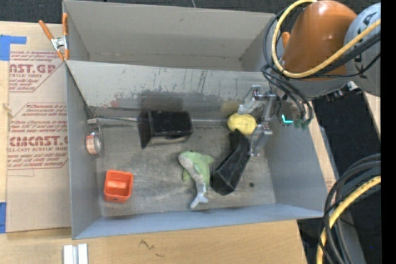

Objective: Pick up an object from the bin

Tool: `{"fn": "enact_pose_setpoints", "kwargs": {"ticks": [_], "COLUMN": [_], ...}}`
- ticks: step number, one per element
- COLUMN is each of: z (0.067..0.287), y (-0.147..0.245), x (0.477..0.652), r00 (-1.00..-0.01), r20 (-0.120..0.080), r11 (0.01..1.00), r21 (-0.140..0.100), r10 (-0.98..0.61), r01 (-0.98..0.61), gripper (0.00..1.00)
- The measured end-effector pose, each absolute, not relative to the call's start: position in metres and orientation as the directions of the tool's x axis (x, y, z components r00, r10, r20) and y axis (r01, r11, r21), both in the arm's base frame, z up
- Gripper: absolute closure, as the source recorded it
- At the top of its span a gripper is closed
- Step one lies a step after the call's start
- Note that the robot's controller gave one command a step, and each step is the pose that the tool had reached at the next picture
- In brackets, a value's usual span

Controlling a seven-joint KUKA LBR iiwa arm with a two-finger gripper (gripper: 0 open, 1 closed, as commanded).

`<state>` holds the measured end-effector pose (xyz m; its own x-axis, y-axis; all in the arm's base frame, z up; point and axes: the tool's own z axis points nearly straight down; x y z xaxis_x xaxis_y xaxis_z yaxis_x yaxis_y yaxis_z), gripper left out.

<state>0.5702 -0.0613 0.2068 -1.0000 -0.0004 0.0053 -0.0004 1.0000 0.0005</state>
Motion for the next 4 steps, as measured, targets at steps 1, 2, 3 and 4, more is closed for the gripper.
{"fn": "enact_pose_setpoints", "kwargs": {"ticks": [1,2,3,4], "z": [0.211,0.179,0.146,0.155], "y": [-0.061,-0.059,-0.044,-0.047], "x": [0.572,0.567,0.549,0.553], "r00": [-1.000,-0.989,-0.906,-0.819], "r20": [-0.002,-0.011,0.003,-0.002], "r11": [1.000,0.989,0.906,0.819], "r21": [0.000,-0.003,0.003,0.000], "r10": [-0.001,-0.146,-0.424,-0.573], "r01": [-0.001,-0.146,-0.424,-0.573], "gripper": [0.00,0.00,0.00,0.00]}}
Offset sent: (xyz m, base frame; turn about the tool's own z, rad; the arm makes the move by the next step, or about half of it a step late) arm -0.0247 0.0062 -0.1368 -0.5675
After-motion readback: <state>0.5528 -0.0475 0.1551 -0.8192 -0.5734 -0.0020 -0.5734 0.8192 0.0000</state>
